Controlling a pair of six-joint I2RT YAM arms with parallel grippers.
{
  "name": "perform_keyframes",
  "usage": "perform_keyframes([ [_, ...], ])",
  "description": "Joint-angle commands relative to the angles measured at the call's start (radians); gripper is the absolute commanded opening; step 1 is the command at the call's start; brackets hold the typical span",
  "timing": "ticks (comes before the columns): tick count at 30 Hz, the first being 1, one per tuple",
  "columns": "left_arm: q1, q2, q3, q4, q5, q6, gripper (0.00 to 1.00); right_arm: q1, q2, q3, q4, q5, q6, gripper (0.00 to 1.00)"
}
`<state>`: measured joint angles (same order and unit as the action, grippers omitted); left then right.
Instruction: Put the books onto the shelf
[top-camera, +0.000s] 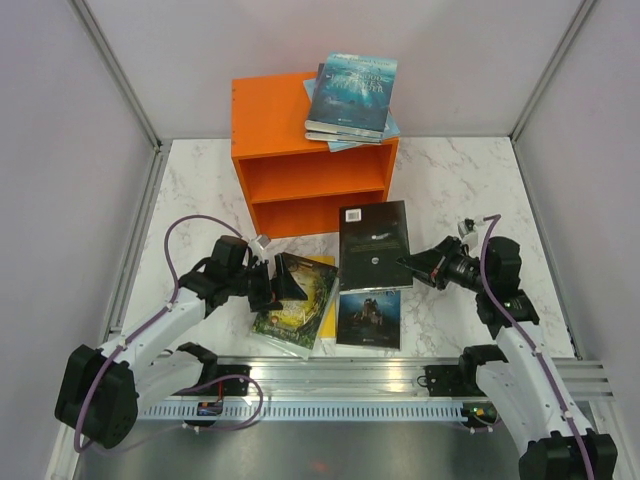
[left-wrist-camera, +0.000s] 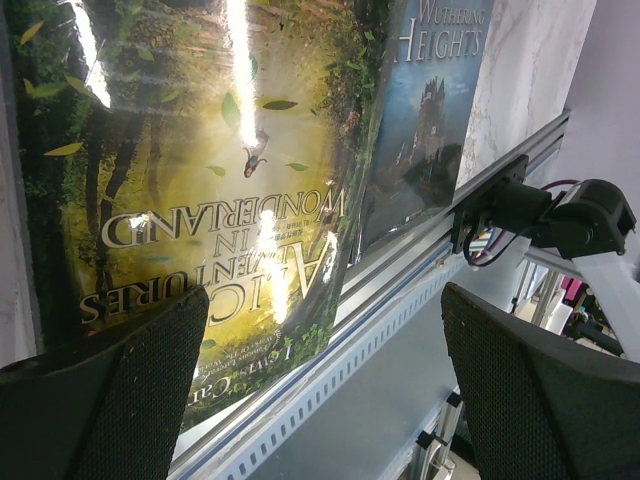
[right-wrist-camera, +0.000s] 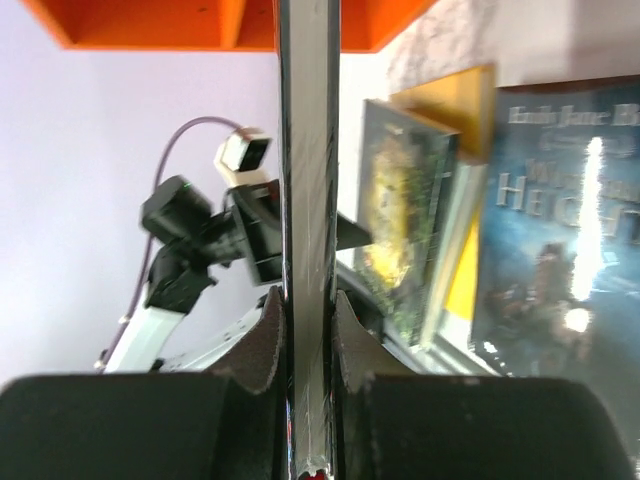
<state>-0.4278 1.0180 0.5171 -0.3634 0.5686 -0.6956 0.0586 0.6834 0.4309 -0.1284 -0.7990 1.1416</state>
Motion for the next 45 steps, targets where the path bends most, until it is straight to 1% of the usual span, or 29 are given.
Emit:
perform_keyframes([
  [1, -0.005, -0.007, 0.018, 0.011, -0.019, -0.016, 1.00, 0.020, -0.027, 0.129, 0.099, -0.072, 0.101, 0.00],
  [4, -0.005, -0.012, 0.017, 0.009, -0.024, -0.024, 1.00, 0.023, 0.017, 0.183, 0.121, -0.069, 0.127, 0.00],
  [5, -0.005, -0.013, 0.017, 0.011, -0.024, -0.028, 1.00, 0.026, 0.034, 0.213, 0.175, -0.068, 0.136, 0.00],
  [10, -0.005, -0.030, 0.009, 0.012, -0.032, -0.044, 1.00, 0.056, 0.162, 0.284, 0.254, -0.045, 0.162, 0.00],
  [13, -0.005, -0.047, 0.004, 0.012, -0.036, -0.048, 1.00, 0.078, 0.218, 0.304, 0.265, -0.037, 0.150, 0.00],
  [17, -0.005, -0.078, -0.008, 0.012, -0.038, -0.056, 1.00, 0.106, 0.266, 0.354, 0.211, -0.028, 0.107, 0.00],
  [19, -0.005, -0.094, -0.015, 0.014, -0.038, -0.056, 1.00, 0.107, 0.281, 0.371, 0.211, -0.020, 0.106, 0.00],
  [25, -0.005, -0.090, -0.016, 0.012, -0.033, -0.045, 1.00, 0.126, 0.369, 0.426, 0.256, 0.032, 0.106, 0.00],
  [28, -0.005, -0.078, -0.006, 0.014, -0.029, -0.038, 1.00, 0.127, 0.439, 0.459, 0.280, 0.075, 0.109, 0.00],
  [31, -0.005, -0.070, 0.001, 0.014, -0.021, -0.030, 1.00, 0.127, 0.527, 0.477, 0.341, 0.118, 0.124, 0.00],
  [38, -0.005, -0.068, 0.006, -0.002, -0.012, -0.007, 1.00, 0.129, 0.755, 0.549, 0.447, 0.214, 0.161, 0.00],
  [42, -0.005, -0.068, 0.017, -0.014, -0.015, 0.010, 1.00, 0.129, 0.846, 0.620, 0.451, 0.260, 0.159, 0.00],
  [45, -0.005, -0.062, 0.024, -0.023, -0.016, 0.021, 1.00, 0.129, 0.896, 0.631, 0.434, 0.276, 0.150, 0.00],
])
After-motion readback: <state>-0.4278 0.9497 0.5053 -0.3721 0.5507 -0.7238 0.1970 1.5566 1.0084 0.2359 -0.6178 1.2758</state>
